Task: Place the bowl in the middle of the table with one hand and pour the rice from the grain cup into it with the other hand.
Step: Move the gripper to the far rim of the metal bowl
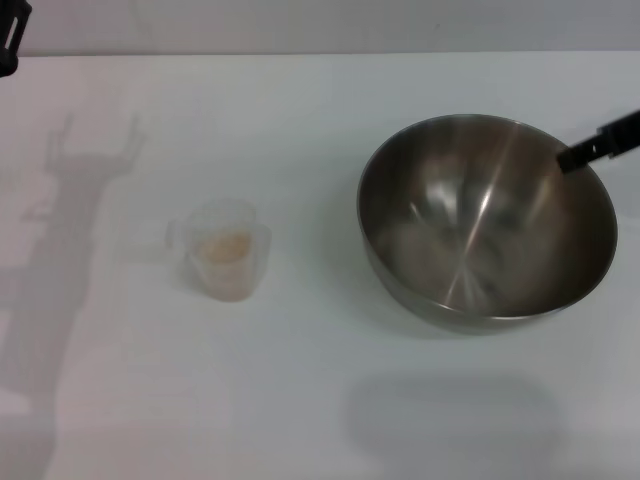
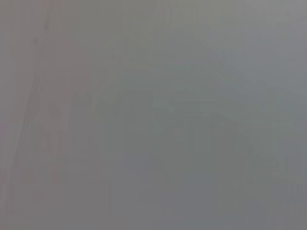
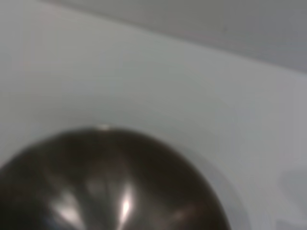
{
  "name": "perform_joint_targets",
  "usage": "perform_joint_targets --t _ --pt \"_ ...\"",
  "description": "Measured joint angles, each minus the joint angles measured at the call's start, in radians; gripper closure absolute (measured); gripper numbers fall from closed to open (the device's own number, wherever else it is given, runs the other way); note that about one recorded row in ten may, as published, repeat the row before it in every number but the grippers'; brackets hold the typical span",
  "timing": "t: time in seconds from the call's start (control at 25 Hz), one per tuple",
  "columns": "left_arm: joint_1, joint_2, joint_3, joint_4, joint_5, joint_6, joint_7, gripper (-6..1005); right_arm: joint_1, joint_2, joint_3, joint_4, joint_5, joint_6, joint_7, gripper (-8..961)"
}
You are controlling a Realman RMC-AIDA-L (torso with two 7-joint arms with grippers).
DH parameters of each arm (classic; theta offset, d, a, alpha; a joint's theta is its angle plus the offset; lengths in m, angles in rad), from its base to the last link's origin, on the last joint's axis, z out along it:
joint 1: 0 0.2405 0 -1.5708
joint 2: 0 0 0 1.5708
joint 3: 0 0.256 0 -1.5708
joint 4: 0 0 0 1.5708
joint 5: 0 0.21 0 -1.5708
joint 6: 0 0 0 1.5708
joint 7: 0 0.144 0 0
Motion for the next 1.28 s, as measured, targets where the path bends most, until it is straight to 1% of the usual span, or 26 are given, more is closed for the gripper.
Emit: perform_joint_targets --t 0.24,0.56,0.6,0.76,1.0,1.2,1.28 --pt "0.0 0.0 -0.012 0.0 0.0 0.0 0.0 134 0.008 0.007 0.001 0.074 -0.03 -0.018 -0.046 347" --pt "0.0 0.0 -0.016 0.0 0.0 0.0 0.0 134 0.031 0.017 -0.004 0.19 -0.034 -0.09 -0.079 352" --pt "0.0 0.0 -0.016 0.0 0.0 0.0 0.0 134 0.041 0.02 -0.005 0.22 -0.034 -0.106 -0.087 353" --pt "0.0 0.0 -0.018 0.0 0.0 0.0 0.0 134 0.051 0.026 -0.005 0.254 -0.034 -0.125 -0.096 355" --pt "0.0 0.0 -0.019 0.0 0.0 0.0 0.0 135 0.047 0.029 0.029 0.254 -0.015 -0.133 -0.117 479" --pt "0.0 0.0 -0.02 0.0 0.0 0.0 0.0 135 0.046 0.029 0.037 0.257 -0.015 -0.129 -0.117 582" --pt "0.0 0.0 -0.02 0.0 0.0 0.0 0.0 135 0.046 0.029 0.042 0.258 -0.014 -0.128 -0.116 673"
